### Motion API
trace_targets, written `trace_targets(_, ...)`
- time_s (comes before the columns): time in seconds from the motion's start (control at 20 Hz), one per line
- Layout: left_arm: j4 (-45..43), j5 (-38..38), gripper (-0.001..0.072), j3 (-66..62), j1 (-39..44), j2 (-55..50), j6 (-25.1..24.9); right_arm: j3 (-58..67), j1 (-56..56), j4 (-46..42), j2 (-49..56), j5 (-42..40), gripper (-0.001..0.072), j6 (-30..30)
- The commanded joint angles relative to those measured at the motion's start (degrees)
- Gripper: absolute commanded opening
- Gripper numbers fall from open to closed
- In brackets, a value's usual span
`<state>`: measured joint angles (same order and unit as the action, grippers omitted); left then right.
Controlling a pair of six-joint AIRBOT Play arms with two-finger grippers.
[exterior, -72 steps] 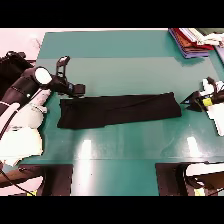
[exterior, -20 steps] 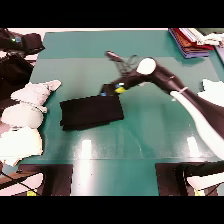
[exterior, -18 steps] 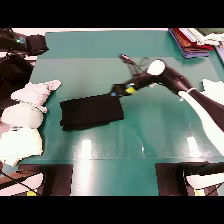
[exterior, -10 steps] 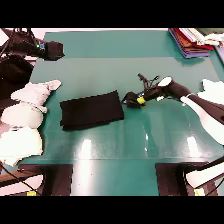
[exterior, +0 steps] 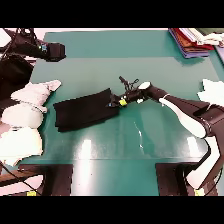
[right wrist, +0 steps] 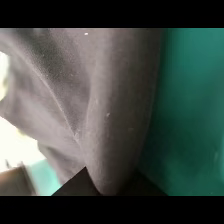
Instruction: Fold the shirts.
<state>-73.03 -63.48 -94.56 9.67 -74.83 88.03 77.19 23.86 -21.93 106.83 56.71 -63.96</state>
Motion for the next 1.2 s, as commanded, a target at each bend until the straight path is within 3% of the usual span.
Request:
trace_targets(0.0,1.2,-0.2,0.0022,0.0,0.0,0.0,0.2,5.7,-1.4,-9.7,-2.5,0.4,0.0020,-3.8)
trace_targets(0.15,2.2,0.5,0.0022,0.0,1.7,0.0,0.1,6.9,-9.1,-19.1,-10.0,0.0,0.0020,-7.6)
trace_targets(0.4,2.1,3.9,0.0022,0.0,9.7,0.0,0.0,6.8,-31.4,-30.9,-23.1,1.1,0.0020,-10.8)
trace_targets(0.75,2.2,4.9,0.0022,0.0,15.8,0.0,0.5,6.8,-62.4,-31.7,-27.5,1.7,0.0020,-10.7)
trace_targets(1.15,3.6,5.1,0.0022,0.0,15.8,0.0,1.7,8.2,-69.5,-31.6,-25.8,-3.0,0.0020,-10.4)
